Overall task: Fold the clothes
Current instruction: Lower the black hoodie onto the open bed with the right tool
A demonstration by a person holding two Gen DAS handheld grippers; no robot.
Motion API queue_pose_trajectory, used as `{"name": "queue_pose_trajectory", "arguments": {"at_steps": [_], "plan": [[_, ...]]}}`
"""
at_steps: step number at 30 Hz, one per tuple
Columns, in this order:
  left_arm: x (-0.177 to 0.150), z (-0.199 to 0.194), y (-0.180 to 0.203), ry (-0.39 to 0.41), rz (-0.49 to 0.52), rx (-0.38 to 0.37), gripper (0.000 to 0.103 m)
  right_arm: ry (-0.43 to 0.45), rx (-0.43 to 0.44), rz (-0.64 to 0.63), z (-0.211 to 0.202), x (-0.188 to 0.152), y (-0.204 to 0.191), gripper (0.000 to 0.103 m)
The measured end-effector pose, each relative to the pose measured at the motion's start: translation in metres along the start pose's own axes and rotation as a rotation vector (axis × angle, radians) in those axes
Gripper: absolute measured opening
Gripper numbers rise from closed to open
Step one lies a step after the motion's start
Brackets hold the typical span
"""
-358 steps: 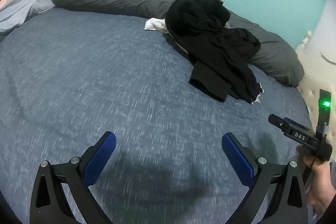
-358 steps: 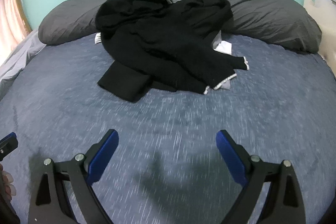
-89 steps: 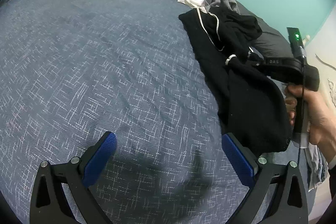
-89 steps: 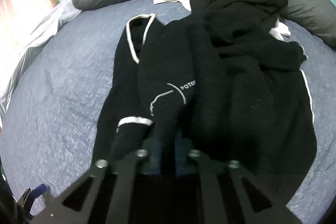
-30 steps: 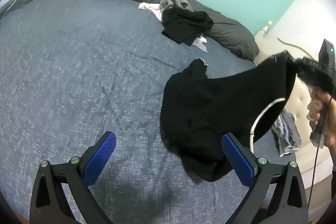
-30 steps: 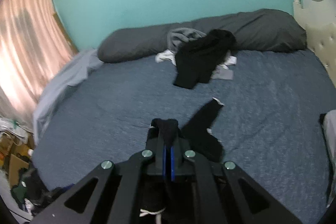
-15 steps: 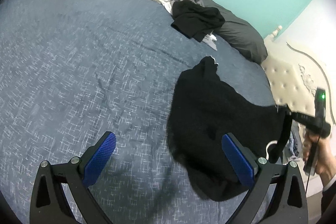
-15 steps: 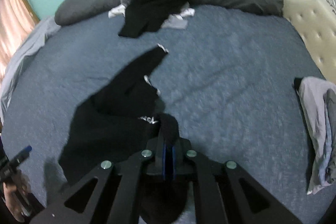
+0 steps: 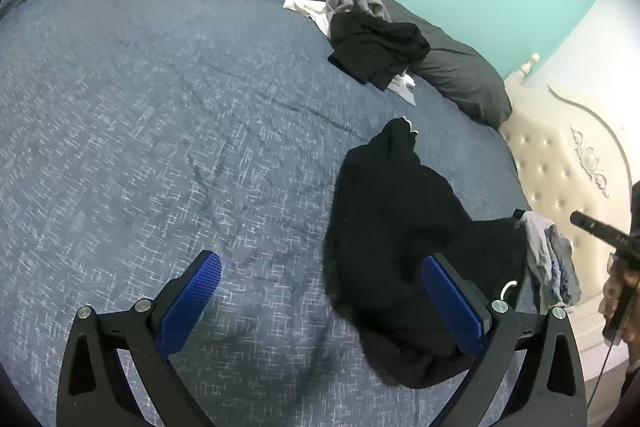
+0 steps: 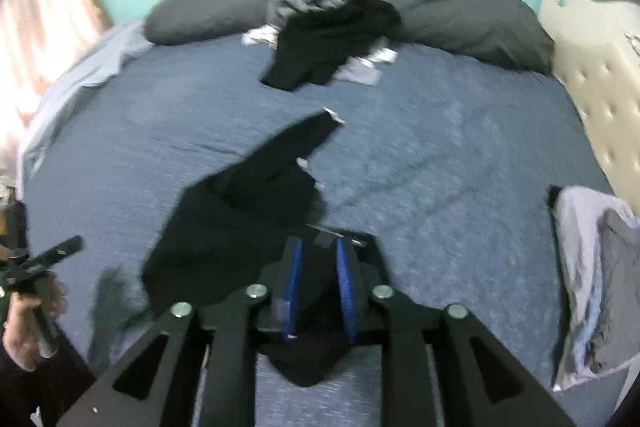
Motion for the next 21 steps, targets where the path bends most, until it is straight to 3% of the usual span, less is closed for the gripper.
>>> {"name": "queue_pose_trajectory", "arguments": {"at_steps": [5, 8, 11, 19, 21], "plan": [[0.005, -0.011, 0.004, 0.017, 0.012, -0.007, 0.103, -0.089, 0.078, -0.047, 0.023, -0.007, -0.035, 0.038], [0.005, -0.014, 0.005, 0.019, 0.017, -0.01, 0.103, -0.161, 0.12, -0.03, 0.045, -0.027, -0.051, 0.049], [0.004, -0.015, 0.004, 0.018, 0.022, -0.011, 0.103, -0.222, 0.159, -0.034, 0.062, -0.049, -0.072, 0.05], [0.004, -0.012, -0.008, 0.013, 0.018, 0.0, 0.103, -0.242, 0.194, -0.1, 0.09, -0.06, -0.102, 0.054], [0.004, -0.01, -0.012, 0.011, 0.015, 0.006, 0.103, -0.256, 0.19, -0.109, 0.098, -0.063, -0.101, 0.063]]}}
Point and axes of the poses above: each gripper's, at about its wrist camera, not at the fingertips, and z roughly the way its jaws point, y to its right, x to its top, the point moved 7 cm from there along z, roughly the way its jaws point, and after that the axes turned 15 degrees about y, right-handed, at the moved point
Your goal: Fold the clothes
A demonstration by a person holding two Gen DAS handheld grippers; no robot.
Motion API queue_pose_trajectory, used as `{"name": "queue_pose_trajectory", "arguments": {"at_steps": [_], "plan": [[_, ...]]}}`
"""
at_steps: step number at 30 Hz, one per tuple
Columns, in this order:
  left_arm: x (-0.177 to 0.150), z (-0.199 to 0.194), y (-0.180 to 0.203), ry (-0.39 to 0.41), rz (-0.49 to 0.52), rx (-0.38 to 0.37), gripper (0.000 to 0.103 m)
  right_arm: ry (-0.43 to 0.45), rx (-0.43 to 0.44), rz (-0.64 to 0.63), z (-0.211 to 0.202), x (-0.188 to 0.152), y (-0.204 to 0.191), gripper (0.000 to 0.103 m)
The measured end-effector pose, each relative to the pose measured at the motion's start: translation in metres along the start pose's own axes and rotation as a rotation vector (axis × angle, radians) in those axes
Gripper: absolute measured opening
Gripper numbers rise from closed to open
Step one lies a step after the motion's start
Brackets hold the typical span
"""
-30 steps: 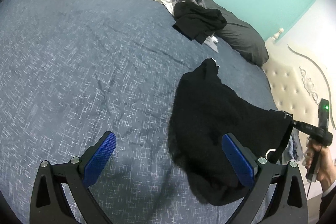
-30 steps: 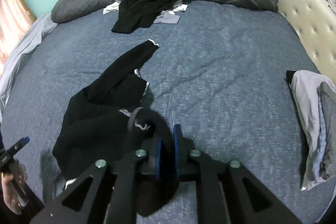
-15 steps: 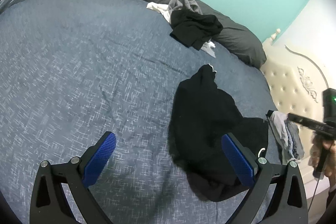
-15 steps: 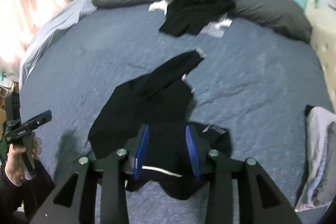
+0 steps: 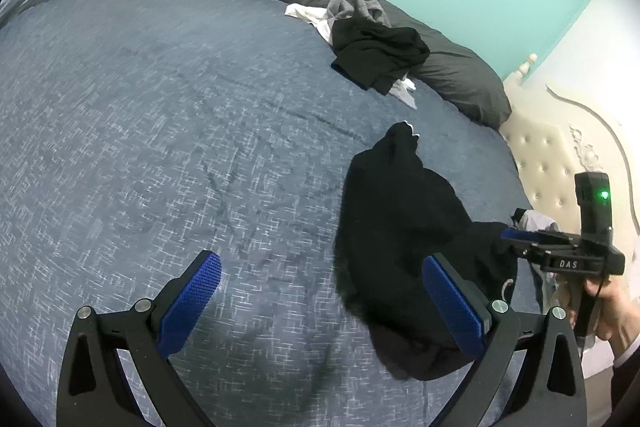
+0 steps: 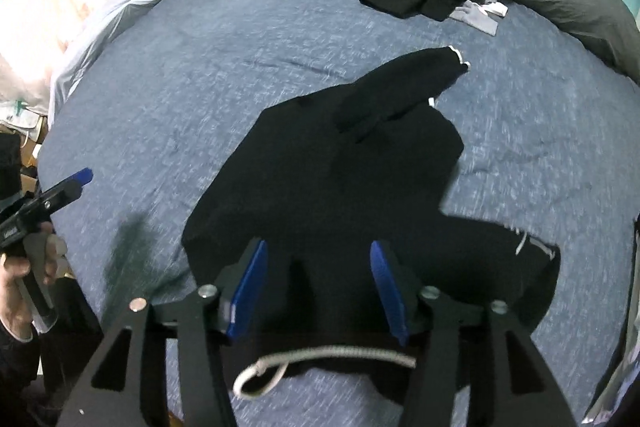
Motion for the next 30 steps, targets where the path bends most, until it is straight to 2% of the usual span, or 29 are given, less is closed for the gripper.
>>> {"name": "queue_pose_trajectory", "arguments": {"at_steps": [6, 13, 15, 16, 18, 21, 24, 30], "plan": [[0.003, 0.01, -0.011, -0.003, 0.002, 0.021, 0.103, -0.044, -0.013, -0.021, 0.026, -0.004, 0.007, 0.069], [0.004, 0.027, -0.015, -0.019, 0.014, 0.033, 0.103, -0.093, -0.027, -0.046, 0.055, -0.009, 0.015, 0.067], [0.003, 0.03, -0.015, -0.023, 0.014, 0.034, 0.103, -0.077, -0.03, -0.055, 0.055, -0.009, 0.016, 0.048], [0.003, 0.032, -0.015, -0.026, 0.014, 0.034, 0.103, -0.069, -0.031, -0.06, 0.055, -0.009, 0.017, 0.044], [0.003, 0.036, -0.013, -0.029, 0.017, 0.033, 0.103, -0.053, -0.033, -0.069, 0.055, -0.008, 0.019, 0.027], [0.003, 0.042, -0.011, -0.032, 0.019, 0.03, 0.103, -0.025, -0.031, -0.086, 0.05, -0.004, 0.016, 0.011], [0.003, 0.047, -0.009, -0.034, 0.016, 0.025, 0.103, 0.024, -0.021, -0.041, 0.04, 0.009, 0.02, 0.005], [0.006, 0.059, -0.005, -0.031, 0.014, 0.015, 0.103, 0.169, 0.038, 0.125, 0.012, 0.067, 0.034, 0.005]]}}
Point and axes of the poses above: each gripper's, at about its wrist camera, not at the fingertips, and z roughly the way its jaws point, y to its right, x to its top, the point moved 7 cm from there along z, roughly the way its jaws point, and after that the axes turned 15 degrees about y, right-handed, at the moved point
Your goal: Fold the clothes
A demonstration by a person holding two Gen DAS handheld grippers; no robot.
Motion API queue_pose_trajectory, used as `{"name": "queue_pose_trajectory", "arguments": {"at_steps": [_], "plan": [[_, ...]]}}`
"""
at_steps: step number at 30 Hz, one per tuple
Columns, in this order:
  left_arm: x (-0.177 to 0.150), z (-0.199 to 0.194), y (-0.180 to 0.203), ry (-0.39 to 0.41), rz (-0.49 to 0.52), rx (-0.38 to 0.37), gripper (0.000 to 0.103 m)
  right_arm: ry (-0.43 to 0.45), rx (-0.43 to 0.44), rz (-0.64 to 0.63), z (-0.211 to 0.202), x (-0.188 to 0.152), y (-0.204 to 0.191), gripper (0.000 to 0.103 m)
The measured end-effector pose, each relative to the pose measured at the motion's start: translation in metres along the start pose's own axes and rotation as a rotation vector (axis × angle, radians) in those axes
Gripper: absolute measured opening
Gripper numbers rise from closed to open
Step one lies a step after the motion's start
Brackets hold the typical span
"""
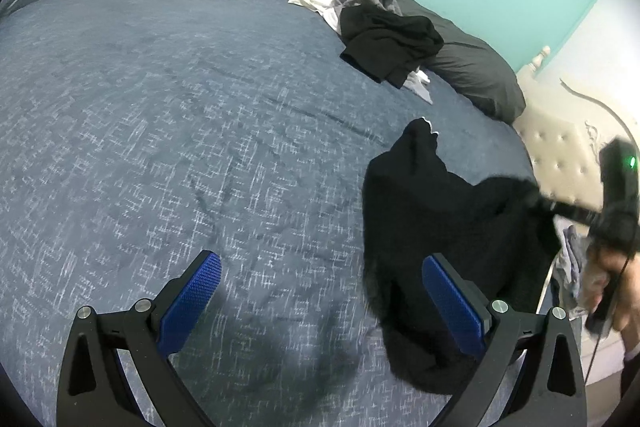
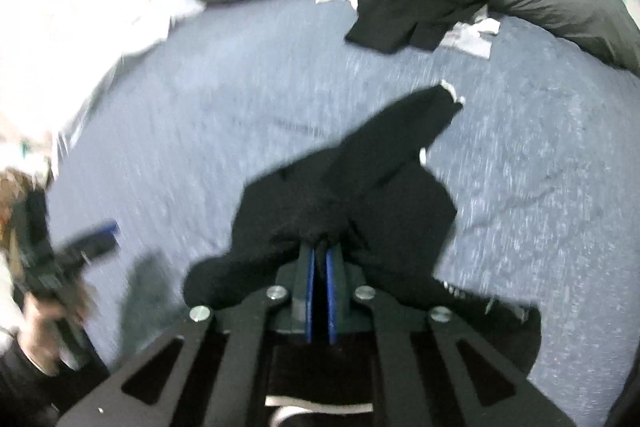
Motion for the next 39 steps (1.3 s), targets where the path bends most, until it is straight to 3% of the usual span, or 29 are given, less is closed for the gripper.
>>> {"name": "queue_pose_trajectory", "arguments": {"at_steps": [8, 17, 20, 25, 27, 29, 33, 39], "plan": [[0.004, 0.03, 0.004, 0.008, -0.007, -0.014, 0.103, 0.105, 0.0, 0.181, 0.012, 0.076, 0.029, 0.004], [-0.016, 0.059, 0.016, -0.044, 0.033, -0.08, 0.103, 0.102, -0.101, 0.247, 0.064, 0.118, 0.087, 0.004], [-0.028, 0.064, 0.03, -0.079, 0.058, -0.119, 0.103, 0.065, -0.113, 0.285, 0.081, 0.113, 0.107, 0.005], [-0.034, 0.062, 0.05, -0.087, 0.094, -0.157, 0.103, 0.046, -0.119, 0.316, 0.084, 0.09, 0.128, 0.015], [-0.033, 0.057, 0.059, -0.079, 0.102, -0.175, 0.103, 0.08, -0.115, 0.304, 0.073, 0.087, 0.133, 0.032], [-0.032, 0.051, 0.071, -0.071, 0.124, -0.193, 0.103, 0.123, -0.135, 0.312, 0.053, 0.083, 0.144, 0.036], [-0.031, 0.043, 0.104, -0.07, 0.174, -0.233, 0.103, 0.208, -0.146, 0.291, 0.007, 0.071, 0.152, 0.041], [-0.034, 0.043, 0.155, -0.083, 0.259, -0.252, 0.103, 0.27, -0.141, 0.368, -0.038, 0.02, 0.165, 0.041]]}}
Point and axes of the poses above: each gripper's, at about its wrist camera, not at the fingertips, and z roughly the way its jaws point, y to its right, x to its top, the point moved 7 cm from there along z, roughly the way its jaws point, and after that the axes turned 15 degrees about y, right-handed, at the moved point
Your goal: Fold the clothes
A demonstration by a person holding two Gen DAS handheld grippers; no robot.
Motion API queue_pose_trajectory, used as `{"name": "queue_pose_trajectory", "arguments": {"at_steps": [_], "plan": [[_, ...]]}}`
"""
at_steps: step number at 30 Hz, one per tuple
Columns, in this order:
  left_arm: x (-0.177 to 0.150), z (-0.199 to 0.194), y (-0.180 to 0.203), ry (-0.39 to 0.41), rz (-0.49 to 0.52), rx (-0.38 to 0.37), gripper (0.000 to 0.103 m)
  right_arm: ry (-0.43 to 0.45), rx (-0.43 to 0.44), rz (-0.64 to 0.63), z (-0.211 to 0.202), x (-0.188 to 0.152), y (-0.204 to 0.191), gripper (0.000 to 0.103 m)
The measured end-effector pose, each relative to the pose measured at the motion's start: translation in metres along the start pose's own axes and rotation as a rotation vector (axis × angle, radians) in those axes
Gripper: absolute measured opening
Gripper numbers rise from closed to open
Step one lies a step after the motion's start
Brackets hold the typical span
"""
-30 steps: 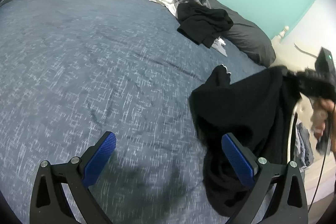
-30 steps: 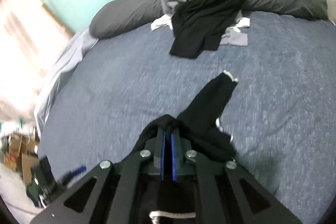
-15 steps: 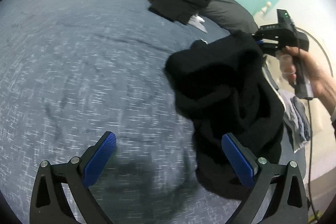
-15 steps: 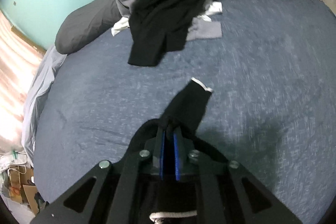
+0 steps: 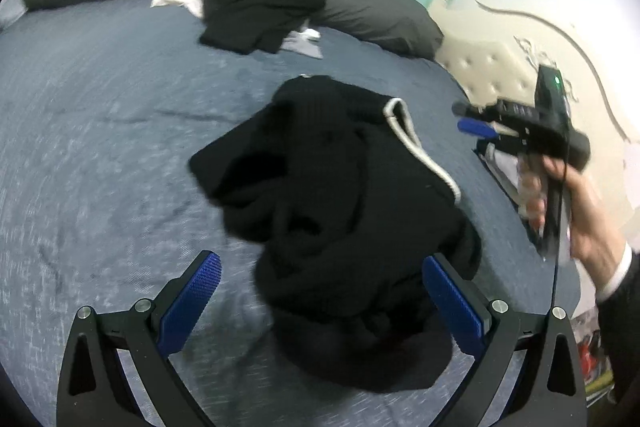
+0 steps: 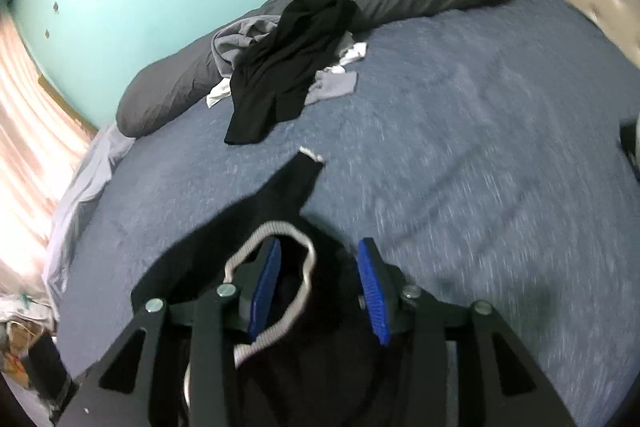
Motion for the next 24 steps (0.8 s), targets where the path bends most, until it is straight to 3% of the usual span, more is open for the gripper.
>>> {"name": "queue_pose_trajectory", "arguments": {"at_steps": [12, 24], "plan": [[0.009, 0.042, 0.078, -0.062, 0.147, -0.044, 0.103, 0.124, -0.009, 0.177, -0.073, -0.059, 0.051, 0.051], [0.005, 0.068, 0.082, -0.084, 0.216, 0.028, 0.102, 0.143, -0.045, 0.248, -0.081, -0.097, 0.084, 0.051]]}}
Point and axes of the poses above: each gripper's, at about its wrist camera, not at the fingertips, and z roughly the way its jaws point, y to its right, x to its top, the point moved 7 cm from there along z, roughly the way its jaws point, and after that the axes turned 15 degrees about y, right-handed, at the moved point
